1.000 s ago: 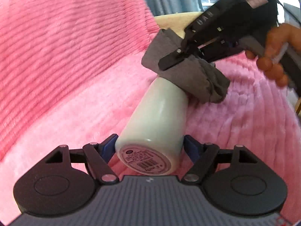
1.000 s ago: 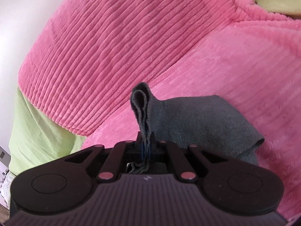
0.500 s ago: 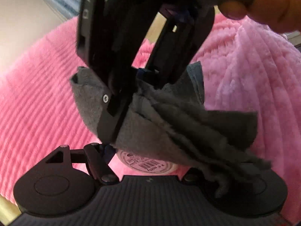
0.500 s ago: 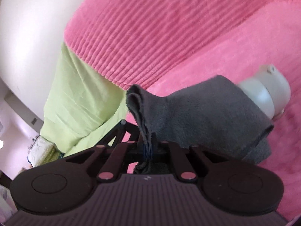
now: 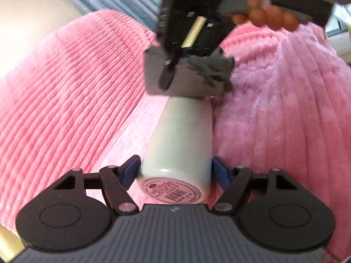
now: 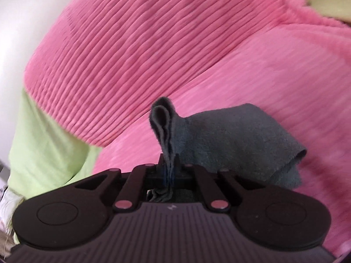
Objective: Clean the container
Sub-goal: 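Rub the cloth along the bottle toward its cap with the right gripper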
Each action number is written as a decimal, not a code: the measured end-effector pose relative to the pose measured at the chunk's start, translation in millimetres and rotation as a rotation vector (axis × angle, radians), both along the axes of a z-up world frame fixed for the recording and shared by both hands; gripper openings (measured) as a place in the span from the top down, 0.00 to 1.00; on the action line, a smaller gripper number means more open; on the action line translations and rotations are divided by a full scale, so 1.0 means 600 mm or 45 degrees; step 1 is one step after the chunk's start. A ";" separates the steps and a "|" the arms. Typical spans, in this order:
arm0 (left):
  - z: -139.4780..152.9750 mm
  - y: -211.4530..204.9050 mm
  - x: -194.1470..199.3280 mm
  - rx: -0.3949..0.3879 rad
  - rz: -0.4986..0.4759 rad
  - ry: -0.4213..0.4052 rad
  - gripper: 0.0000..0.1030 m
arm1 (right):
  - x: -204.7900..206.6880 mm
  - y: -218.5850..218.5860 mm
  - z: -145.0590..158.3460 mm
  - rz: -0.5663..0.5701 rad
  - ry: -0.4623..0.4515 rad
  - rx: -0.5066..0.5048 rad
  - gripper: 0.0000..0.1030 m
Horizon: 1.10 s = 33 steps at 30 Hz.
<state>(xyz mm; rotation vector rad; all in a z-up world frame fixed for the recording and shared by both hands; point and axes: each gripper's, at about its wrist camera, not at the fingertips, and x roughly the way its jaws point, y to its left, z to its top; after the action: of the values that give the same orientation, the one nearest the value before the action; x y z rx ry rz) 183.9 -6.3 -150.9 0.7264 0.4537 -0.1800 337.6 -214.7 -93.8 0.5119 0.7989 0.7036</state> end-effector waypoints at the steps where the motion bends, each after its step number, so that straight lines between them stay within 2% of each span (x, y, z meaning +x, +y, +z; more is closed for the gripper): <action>1: 0.008 0.005 0.004 -0.057 0.010 0.024 0.28 | 0.001 -0.007 -0.004 -0.020 0.007 0.007 1.00; 5: 0.050 0.047 0.032 -0.417 0.068 0.149 0.25 | -0.002 -0.024 -0.014 -0.051 0.020 0.019 0.98; 6: 0.055 0.061 0.031 -0.481 0.073 0.175 0.26 | -0.007 -0.028 -0.017 -0.052 0.024 0.019 0.98; 8: 0.056 0.080 0.036 -0.576 0.075 0.228 0.26 | -0.014 -0.033 -0.018 -0.052 0.028 0.019 0.97; 10: 0.046 0.086 0.040 -0.595 0.080 0.273 0.26 | -0.019 -0.037 -0.019 -0.060 0.029 0.022 0.97; 13: 0.038 0.076 0.036 -0.532 0.078 0.252 0.28 | -0.028 -0.039 -0.017 -0.064 0.038 0.013 0.97; 15: 0.033 0.054 0.025 -0.415 0.058 0.188 0.28 | -0.034 -0.039 -0.009 -0.068 0.037 -0.010 0.96; 18: 0.020 0.011 0.008 -0.159 0.008 0.066 0.28 | -0.055 -0.022 0.017 -0.018 -0.019 -0.011 0.95; 21: 0.008 -0.006 -0.008 -0.008 -0.022 0.011 0.28 | -0.085 0.016 0.038 0.146 -0.071 0.066 0.95; 23: 0.006 -0.008 -0.011 0.019 -0.025 0.004 0.28 | -0.102 0.046 0.042 0.274 -0.064 0.126 0.95; 25: 0.002 -0.012 -0.017 0.050 -0.029 -0.010 0.28 | -0.112 0.076 0.032 0.347 -0.032 0.123 0.96; 29: -0.008 -0.014 -0.025 0.078 -0.030 -0.007 0.29 | -0.090 0.080 0.007 0.328 0.027 0.156 0.99; 33: -0.012 -0.008 -0.029 0.038 -0.028 0.009 0.29 | -0.057 0.058 0.001 0.239 -0.005 0.086 1.00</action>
<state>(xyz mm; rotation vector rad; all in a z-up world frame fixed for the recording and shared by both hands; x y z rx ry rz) 166.7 -11.2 -157.8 0.7604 0.4557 -0.1969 303.4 -180.1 -93.0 0.5000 0.8288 0.9073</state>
